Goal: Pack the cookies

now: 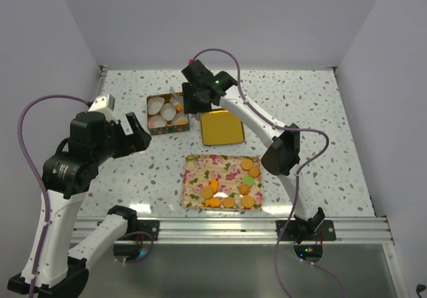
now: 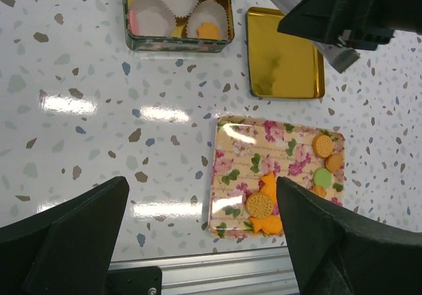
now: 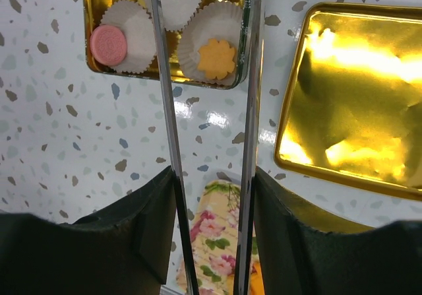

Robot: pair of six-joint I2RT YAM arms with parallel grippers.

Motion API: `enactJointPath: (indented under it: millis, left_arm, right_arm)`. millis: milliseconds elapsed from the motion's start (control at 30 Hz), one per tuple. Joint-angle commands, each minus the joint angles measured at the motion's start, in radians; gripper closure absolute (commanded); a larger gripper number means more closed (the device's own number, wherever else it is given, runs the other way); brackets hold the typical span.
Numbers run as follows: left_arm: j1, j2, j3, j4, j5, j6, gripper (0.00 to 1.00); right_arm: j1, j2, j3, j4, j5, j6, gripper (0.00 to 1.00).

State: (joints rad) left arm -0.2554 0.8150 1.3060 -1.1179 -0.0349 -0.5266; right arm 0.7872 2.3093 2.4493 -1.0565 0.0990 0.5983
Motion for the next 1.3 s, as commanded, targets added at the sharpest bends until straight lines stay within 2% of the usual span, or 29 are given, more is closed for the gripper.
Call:
enactJointPath:
  millis: [0, 200, 300, 500, 533, 667, 900, 1267]
  left_arm:
    - [0.001, -0.005, 0.036, -0.007, -0.043, 0.027, 0.0]
    - [0.002, -0.007, -0.002, 0.026, -0.031, 0.017, 0.0]
    - [0.001, -0.011, -0.028, 0.053, -0.026, 0.007, 0.0]
    - [0.002, -0.002, -0.057, 0.082, -0.042, 0.0, 0.0]
    - [0.002, -0.002, -0.066, 0.086, -0.042, 0.0, 0.0]
    - [0.002, -0.017, -0.108, 0.112, -0.02, -0.012, 0.0]
    - [0.002, -0.037, -0.148, 0.132, 0.023, -0.033, 0.0]
    - [0.002, -0.08, -0.102, 0.049, -0.014, -0.032, 0.0]
  right_arm:
    - [0.009, -0.198, -0.013, -0.032, 0.036, -0.005, 0.51]
    - [0.052, -0.376, -0.166, -0.111, 0.077, -0.005, 0.53]
    - [0.125, -0.519, -0.335, -0.14, 0.108, 0.032, 0.53]
    - [0.246, -0.862, -0.838, -0.145, 0.105, 0.211, 0.54]
    - [0.26, -0.933, -0.88, -0.148, 0.104, 0.233, 0.54]
    - [0.363, -1.028, -1.012, -0.174, 0.084, 0.317, 0.55]
    - [0.556, -0.976, -1.017, -0.238, 0.1, 0.402, 0.54]
    - [0.675, -0.815, -0.981, -0.27, 0.113, 0.419, 0.53]
